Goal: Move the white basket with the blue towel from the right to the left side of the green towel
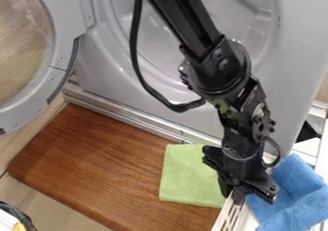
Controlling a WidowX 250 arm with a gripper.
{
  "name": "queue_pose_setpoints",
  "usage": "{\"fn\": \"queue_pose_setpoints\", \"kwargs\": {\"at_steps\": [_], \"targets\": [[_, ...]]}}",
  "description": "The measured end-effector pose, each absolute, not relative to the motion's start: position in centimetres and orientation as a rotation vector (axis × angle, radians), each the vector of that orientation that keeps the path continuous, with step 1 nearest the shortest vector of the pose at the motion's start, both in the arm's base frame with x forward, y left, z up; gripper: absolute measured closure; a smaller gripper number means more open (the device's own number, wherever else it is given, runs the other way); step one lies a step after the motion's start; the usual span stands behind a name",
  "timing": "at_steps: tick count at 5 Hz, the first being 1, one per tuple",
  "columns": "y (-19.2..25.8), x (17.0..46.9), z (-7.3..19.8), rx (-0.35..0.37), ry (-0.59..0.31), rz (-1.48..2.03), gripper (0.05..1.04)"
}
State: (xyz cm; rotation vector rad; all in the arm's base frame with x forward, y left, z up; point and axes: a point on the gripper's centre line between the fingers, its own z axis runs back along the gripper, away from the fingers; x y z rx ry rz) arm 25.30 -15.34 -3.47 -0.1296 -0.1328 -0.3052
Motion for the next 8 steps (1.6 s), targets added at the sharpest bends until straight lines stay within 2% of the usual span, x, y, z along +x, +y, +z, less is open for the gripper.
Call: {"fn": "queue_pose_setpoints", "kwargs": {"at_steps": [2,3,4,5,6,8], "targets": [[-15.2,25.3,-2.2,-0.128,-0.155,-0.323,0.973],[-15.1,25.0,-0.5,-0.118,-0.195,-0.329,0.99],[-15.0,24.3,0.7,-0.139,-0.189,-0.319,0.993],[-13.7,23.3,2.1,-0.096,-0.191,-0.306,0.993],[-11.4,21.6,3.0,-0.047,-0.155,-0.294,0.993],[-4.8,21.6,4.0,-0.008,-0.138,-0.222,0.993]]}}
